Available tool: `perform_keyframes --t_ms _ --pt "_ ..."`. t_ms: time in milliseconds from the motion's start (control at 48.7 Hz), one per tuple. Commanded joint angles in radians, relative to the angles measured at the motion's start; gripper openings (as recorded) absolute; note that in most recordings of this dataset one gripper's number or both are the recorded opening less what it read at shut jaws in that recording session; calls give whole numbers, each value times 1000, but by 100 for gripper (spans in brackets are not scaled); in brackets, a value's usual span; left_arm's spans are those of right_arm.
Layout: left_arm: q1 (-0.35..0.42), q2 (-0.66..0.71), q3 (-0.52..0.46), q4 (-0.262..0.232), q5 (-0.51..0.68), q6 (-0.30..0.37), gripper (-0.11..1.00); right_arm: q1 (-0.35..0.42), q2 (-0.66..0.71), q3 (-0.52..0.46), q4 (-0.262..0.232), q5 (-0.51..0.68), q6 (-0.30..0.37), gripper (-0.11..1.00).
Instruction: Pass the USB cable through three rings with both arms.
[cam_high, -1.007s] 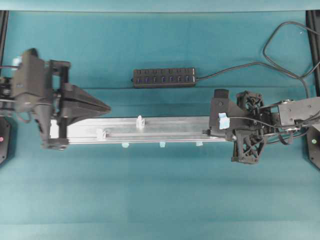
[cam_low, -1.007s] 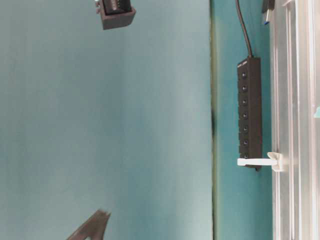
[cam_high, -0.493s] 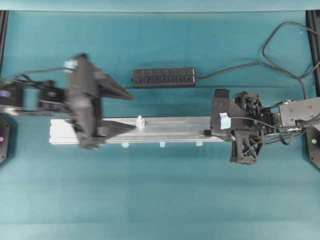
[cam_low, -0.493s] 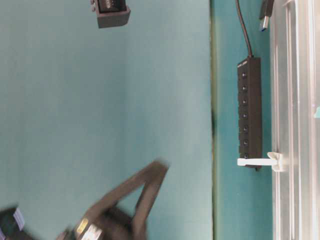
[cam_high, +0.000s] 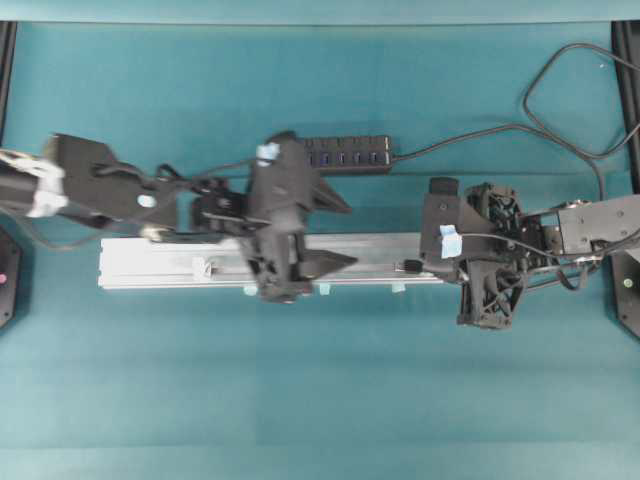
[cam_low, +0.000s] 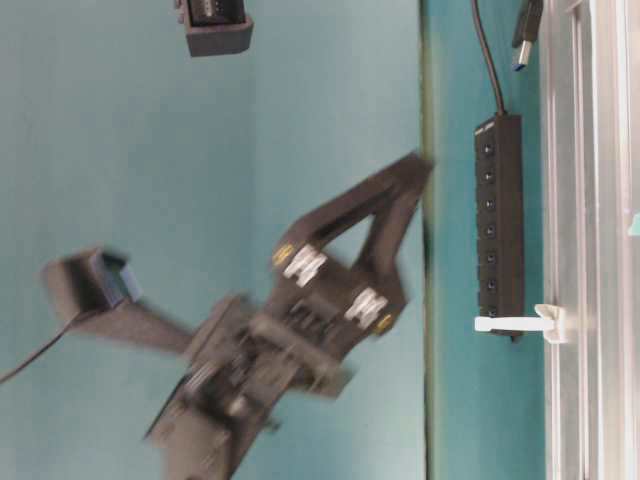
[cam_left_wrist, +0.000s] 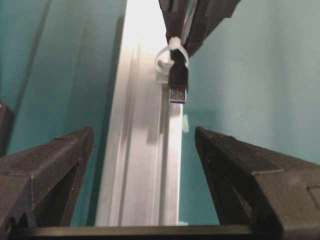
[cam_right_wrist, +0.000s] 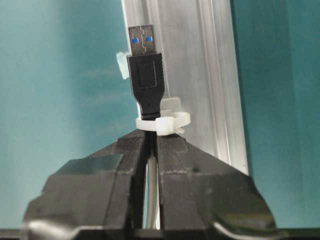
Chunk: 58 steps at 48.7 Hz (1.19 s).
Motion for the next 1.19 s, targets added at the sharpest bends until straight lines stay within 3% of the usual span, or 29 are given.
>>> perform_keyframes --t_ms 0,1171 --pt "-8 35 -44 3 -12 2 89 -2 -9 -5 2 -8 11 -8" --pt "-26 262 -238 3 -54 -12 88 -6 -8 6 2 -57 21 -8"
